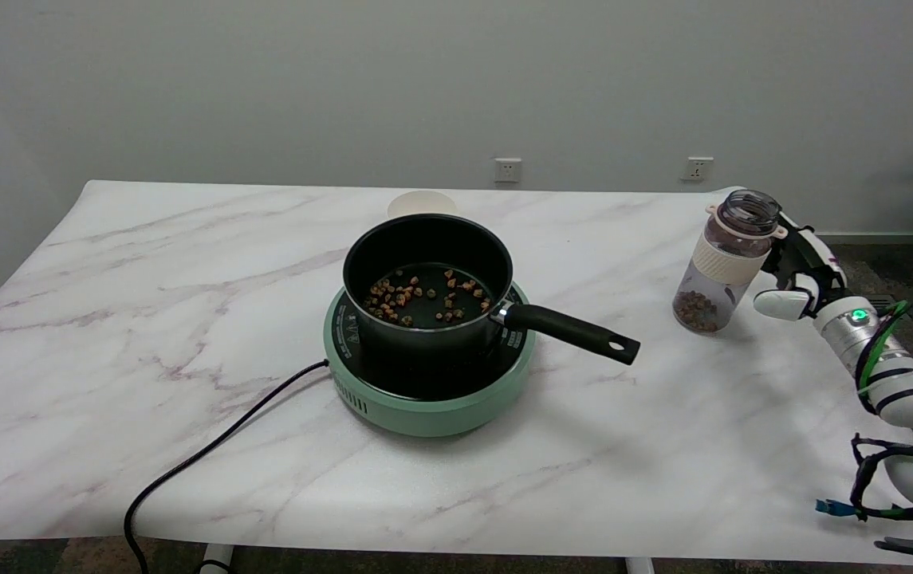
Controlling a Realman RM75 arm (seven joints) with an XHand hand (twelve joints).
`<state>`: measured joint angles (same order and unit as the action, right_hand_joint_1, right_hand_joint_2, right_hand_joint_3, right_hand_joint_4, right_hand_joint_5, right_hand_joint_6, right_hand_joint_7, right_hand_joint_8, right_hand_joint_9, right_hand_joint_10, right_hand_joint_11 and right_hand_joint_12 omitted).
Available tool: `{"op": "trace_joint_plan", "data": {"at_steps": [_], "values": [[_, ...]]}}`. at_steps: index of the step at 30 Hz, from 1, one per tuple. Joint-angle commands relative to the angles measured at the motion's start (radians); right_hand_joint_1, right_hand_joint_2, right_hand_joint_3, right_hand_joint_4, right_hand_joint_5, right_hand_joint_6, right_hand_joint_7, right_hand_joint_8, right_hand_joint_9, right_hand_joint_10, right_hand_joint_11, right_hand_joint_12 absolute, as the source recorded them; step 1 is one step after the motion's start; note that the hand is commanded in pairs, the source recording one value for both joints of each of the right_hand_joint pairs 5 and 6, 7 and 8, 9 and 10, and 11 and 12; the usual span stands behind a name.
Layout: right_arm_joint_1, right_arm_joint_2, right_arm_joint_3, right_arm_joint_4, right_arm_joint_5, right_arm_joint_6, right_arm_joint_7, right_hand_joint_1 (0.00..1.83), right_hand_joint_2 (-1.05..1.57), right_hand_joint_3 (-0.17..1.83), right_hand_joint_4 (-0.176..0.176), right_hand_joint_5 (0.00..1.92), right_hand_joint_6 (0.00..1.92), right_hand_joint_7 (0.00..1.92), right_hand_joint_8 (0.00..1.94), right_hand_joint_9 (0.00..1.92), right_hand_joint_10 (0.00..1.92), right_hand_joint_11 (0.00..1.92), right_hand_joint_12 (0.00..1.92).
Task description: Pick up the bottle.
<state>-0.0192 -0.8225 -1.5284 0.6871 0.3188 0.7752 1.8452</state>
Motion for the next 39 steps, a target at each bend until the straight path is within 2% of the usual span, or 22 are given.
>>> {"op": "trace_joint_plan", "data": {"at_steps": [1, 14, 25, 31, 34, 36, 39], "values": [[0.068, -0.036, -0.083, -0.011, 0.001, -0.007, 0.013, 1.15, -0.91, 1.1, 0.0, 0.16, 0.16, 0.46, 0.46, 0.47, 0.47, 0.52, 0.52], [0.067, -0.058, -0.084, -0.011, 0.008, -0.007, 0.013, 1.15, -0.89, 1.07, 0.0, 0.18, 0.18, 0.47, 0.47, 0.48, 0.48, 0.53, 0.53], [0.07, -0.06, -0.087, -0.019, 0.012, -0.005, 0.013, 1.22, -0.81, 0.94, 0.0, 0.2, 0.2, 0.48, 0.48, 0.48, 0.48, 0.54, 0.54], [0.07, -0.06, -0.083, -0.026, 0.012, -0.003, 0.013, 1.26, -0.69, 0.89, 0.0, 0.23, 0.23, 0.51, 0.51, 0.49, 0.49, 0.51, 0.51], [0.07, -0.06, -0.079, -0.032, 0.012, -0.003, 0.013, 1.28, -0.5, 0.9, 0.0, 0.29, 0.29, 0.67, 0.67, 0.55, 0.55, 0.55, 0.55], [0.07, -0.06, -0.074, -0.034, 0.012, -0.003, 0.013, 1.3, -0.27, 0.83, 0.0, 0.41, 0.41, 0.85, 0.85, 0.76, 0.76, 0.63, 0.63], [0.07, -0.06, -0.07, -0.04, 0.012, -0.003, 0.013, 1.32, -0.12, 0.83, 0.0, 0.62, 0.62, 1.01, 1.01, 0.92, 0.92, 0.71, 0.71]]}}
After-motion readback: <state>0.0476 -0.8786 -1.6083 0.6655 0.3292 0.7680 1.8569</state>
